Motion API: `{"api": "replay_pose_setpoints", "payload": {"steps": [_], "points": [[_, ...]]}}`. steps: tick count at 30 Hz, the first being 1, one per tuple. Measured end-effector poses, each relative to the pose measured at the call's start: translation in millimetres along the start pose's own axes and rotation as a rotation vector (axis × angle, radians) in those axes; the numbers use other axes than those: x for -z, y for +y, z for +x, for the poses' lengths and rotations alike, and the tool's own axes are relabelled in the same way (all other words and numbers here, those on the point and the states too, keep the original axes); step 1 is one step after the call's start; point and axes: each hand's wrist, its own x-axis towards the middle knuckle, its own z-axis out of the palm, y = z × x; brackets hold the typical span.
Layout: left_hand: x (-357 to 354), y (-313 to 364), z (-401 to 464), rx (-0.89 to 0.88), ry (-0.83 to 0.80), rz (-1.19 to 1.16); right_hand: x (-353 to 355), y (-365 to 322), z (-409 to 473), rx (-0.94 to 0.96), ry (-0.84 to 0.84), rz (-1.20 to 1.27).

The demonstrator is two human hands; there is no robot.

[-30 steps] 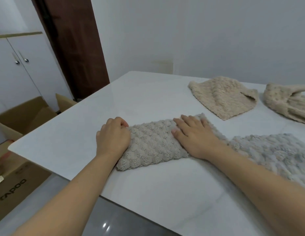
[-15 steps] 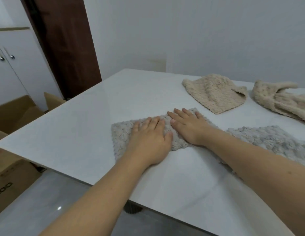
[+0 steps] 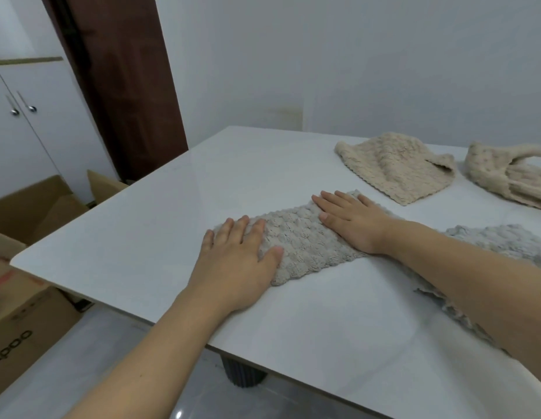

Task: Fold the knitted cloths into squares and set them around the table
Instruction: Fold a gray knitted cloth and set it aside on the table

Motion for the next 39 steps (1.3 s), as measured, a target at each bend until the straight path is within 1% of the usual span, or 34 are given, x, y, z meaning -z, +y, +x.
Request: {"api": "replay_pose_setpoints", "payload": {"steps": [6, 10, 12, 14, 16, 17, 18, 19, 21, 22, 23, 24, 26, 27, 28, 29, 31, 33, 35, 37, 38, 39], "points": [[-0.5, 3.9, 1.7, 0.098, 0.094, -0.044, 4.2, 0.5, 8.9, 0.054, 0.007, -0.067], [0.6, 3.8, 2.5, 0.183, 0.268, -0.13, 2.8, 0.0, 9.7, 0.066, 0.018, -0.098], [3.4, 1.9, 6.3, 0.271, 0.317, -0.195, 4.1, -2.7, 6.5, 0.046, 0.087, -0.154], [7.8, -0.9, 11.6, 0.36, 0.349, -0.264, 11.2, -13.5, -0.4, -0.006, 0.188, -0.292], [10.0, -2.5, 13.9, 0.384, 0.351, -0.26, 16.9, -34.5, -10.8, -0.072, 0.228, -0.425], [10.5, -2.8, 14.1, 0.372, 0.359, -0.254, 17.5, -44.5, -14.7, -0.112, 0.229, -0.447], [11.1, -2.7, 14.2, 0.357, 0.375, -0.262, 17.7, -52.1, -18.2, -0.165, 0.21, -0.416], [11.2, -3.0, 14.5, 0.342, 0.39, -0.283, 19.8, -57.6, -22.3, -0.233, 0.165, -0.328], [11.1, -2.5, 14.2, 0.314, 0.423, -0.315, 23.7, -61.6, -30.7, -0.341, 0.049, -0.065], [11.4, -2.2, 13.5, 0.302, 0.423, -0.334, 23.7, -62.2, -33.9, -0.366, 0.023, 0.022], [12.6, -2.6, 13.4, 0.282, 0.398, -0.42, 20.8, -63.0, -36.0, -0.373, 0.033, 0.061], [14.4, -4.4, 13.1, 0.234, 0.34, -0.598, 15.0, -63.4, -37.5, -0.369, 0.085, 0.058], [21.1, -13.5, 8.3, 0.059, 0.159, -1.094, -1.5, -64.7, -36.7, -0.341, 0.274, 0.064], [24.4, -22.4, 6.9, -0.015, 0.115, -1.265, -7.6, -64.6, -35.5, -0.32, 0.368, 0.118], [26.9, -32.1, 6.2, -0.062, 0.09, -1.368, -11.3, -64.3, -34.4, -0.292, 0.439, 0.186], [28.8, -40.6, 5.7, -0.09, 0.07, -1.423, -13.6, -64.0, -32.7, -0.248, 0.493, 0.232], [28.4, -50.2, 6.3, -0.141, -0.001, -1.469, -17.1, -64.2, -29.8, -0.139, 0.599, 0.191], [26.5, -48.5, 7.7, -0.221, -0.051, -1.427, -19.9, -62.5, -26.1, -0.084, 0.695, 0.15], [25.7, -43.9, 8.4, -0.293, -0.032, -1.272, -18.4, -62.3, -24.3, -0.079, 0.667, 0.204], [26.9, -41.9, 7.0, -0.327, -0.025, -1.101, -16.6, -62.0, -22.7, -0.07, 0.605, 0.288], [27.1, -42.3, 7.2, -0.318, -0.019, -1.081, -15.6, -62.5, -23.0, -0.057, 0.605, 0.31], [27.5, -42.2, 6.9, -0.299, -0.014, -1.11, -14.5, -63.9, -24.6, -0.04, 0.62, 0.326]]}}
